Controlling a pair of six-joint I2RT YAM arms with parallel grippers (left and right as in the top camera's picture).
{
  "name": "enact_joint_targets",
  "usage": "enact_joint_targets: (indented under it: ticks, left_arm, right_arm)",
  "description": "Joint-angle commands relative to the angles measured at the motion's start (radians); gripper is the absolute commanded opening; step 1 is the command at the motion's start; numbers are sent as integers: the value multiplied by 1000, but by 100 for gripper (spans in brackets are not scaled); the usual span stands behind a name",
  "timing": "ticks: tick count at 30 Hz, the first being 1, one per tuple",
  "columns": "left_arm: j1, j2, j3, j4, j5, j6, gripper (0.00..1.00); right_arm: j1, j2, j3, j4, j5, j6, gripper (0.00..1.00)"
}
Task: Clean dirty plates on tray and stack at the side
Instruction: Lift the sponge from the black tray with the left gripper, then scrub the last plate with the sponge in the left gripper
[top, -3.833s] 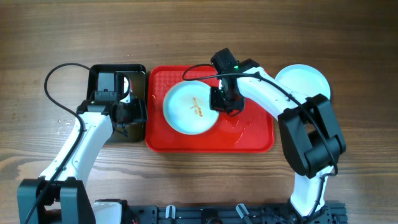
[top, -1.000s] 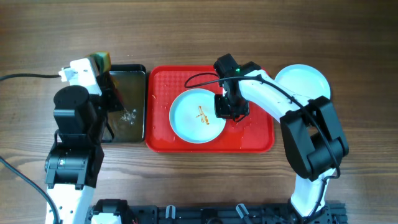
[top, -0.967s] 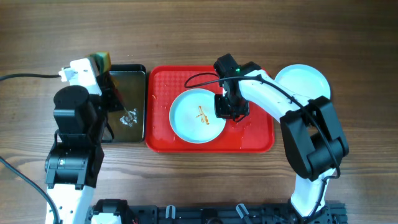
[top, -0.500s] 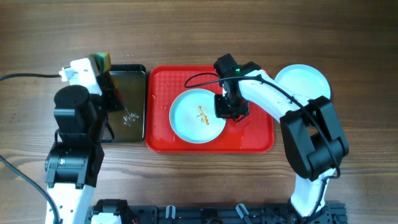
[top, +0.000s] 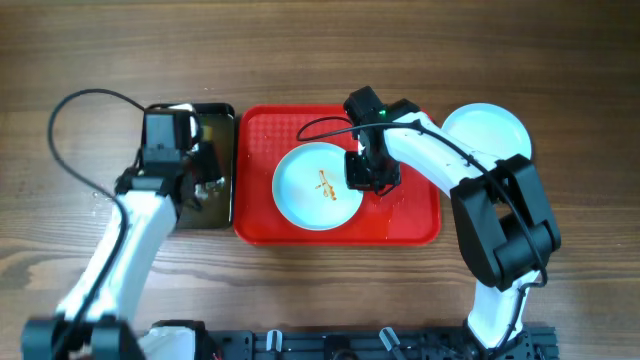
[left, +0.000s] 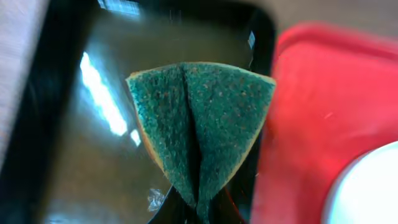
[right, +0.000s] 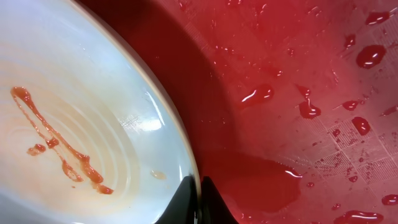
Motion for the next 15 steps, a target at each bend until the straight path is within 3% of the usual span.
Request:
enact_joint_targets:
  ticks: [1, 8, 12, 15]
  left_arm:
    - [3, 126, 7, -19, 54, 0, 4]
    - [3, 184, 8, -33, 140, 1, 4]
    - [3, 71, 53, -17, 321, 1, 4]
    - [2, 0, 54, 27, 566, -7, 4]
  right_arm:
    - [-2, -3, -16, -8, 40, -18, 4]
    - [-2, -3, -16, -8, 41, -19, 4]
    - [-2, -3, -16, -8, 41, -19, 4]
    - [-2, -3, -16, -4, 40, -18, 4]
